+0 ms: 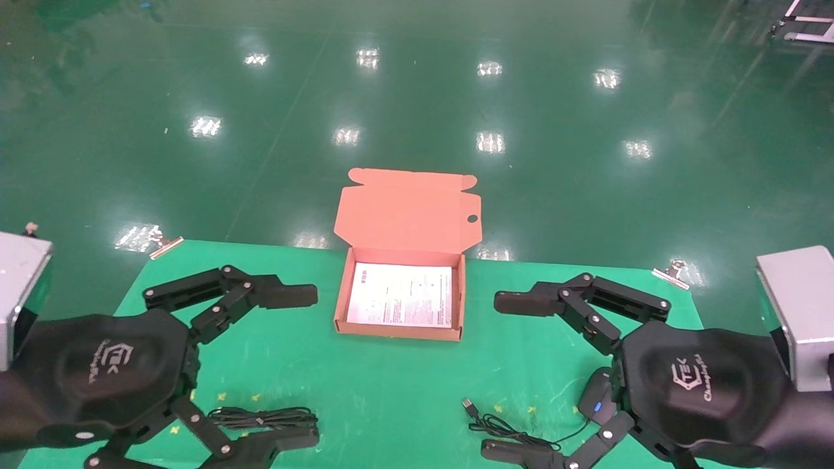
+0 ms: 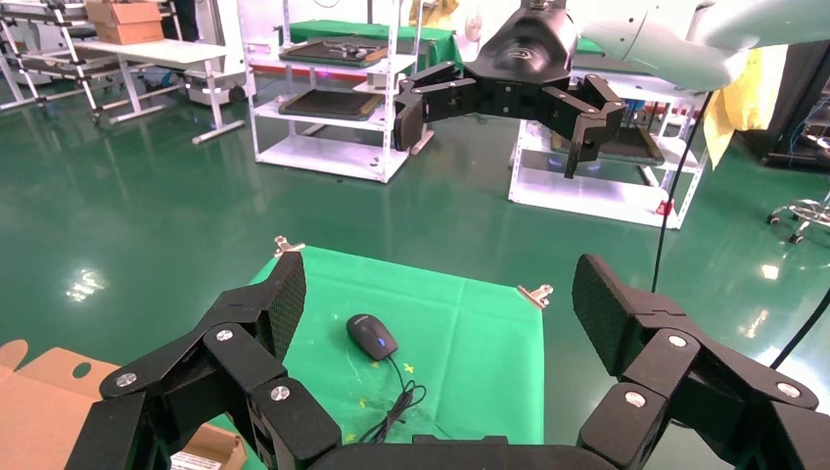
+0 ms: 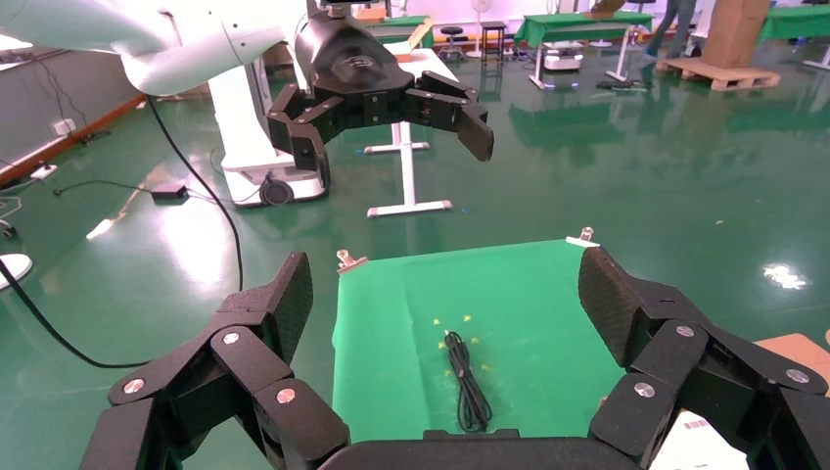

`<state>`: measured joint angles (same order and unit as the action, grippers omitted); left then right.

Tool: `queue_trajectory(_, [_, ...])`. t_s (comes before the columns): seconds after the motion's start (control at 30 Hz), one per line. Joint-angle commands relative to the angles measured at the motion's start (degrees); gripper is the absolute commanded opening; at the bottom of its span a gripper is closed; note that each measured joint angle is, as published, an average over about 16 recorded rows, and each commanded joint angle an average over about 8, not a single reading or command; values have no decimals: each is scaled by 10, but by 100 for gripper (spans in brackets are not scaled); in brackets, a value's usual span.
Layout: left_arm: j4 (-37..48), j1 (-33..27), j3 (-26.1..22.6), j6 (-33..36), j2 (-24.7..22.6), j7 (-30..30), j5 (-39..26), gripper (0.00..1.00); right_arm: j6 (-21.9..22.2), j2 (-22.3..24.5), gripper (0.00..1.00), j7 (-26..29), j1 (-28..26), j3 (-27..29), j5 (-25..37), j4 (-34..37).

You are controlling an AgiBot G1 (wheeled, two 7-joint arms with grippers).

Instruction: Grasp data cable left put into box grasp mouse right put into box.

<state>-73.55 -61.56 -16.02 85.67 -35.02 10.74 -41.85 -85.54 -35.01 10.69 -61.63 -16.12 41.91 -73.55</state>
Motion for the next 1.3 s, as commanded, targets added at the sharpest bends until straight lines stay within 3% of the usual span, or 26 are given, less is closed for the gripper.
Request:
queue_trajectory(0.03, [0, 0, 0, 0, 0, 0, 0, 100, 0, 0, 100, 0, 0, 0, 0, 0])
queue_trajectory(0.93, [2, -3, -2, -1, 0, -3, -6, 100, 0, 1, 100, -2, -1, -1, 5, -1])
queue_trajectory(1.13, [8, -24, -18, 4, 0, -5, -50, 100, -2, 8, 100, -5, -22, -15, 50, -7])
queue_trajectory(1.3, [13, -61, -53, 14, -6, 7, -123, 100, -14, 13, 100, -8, -69, -43, 133, -17])
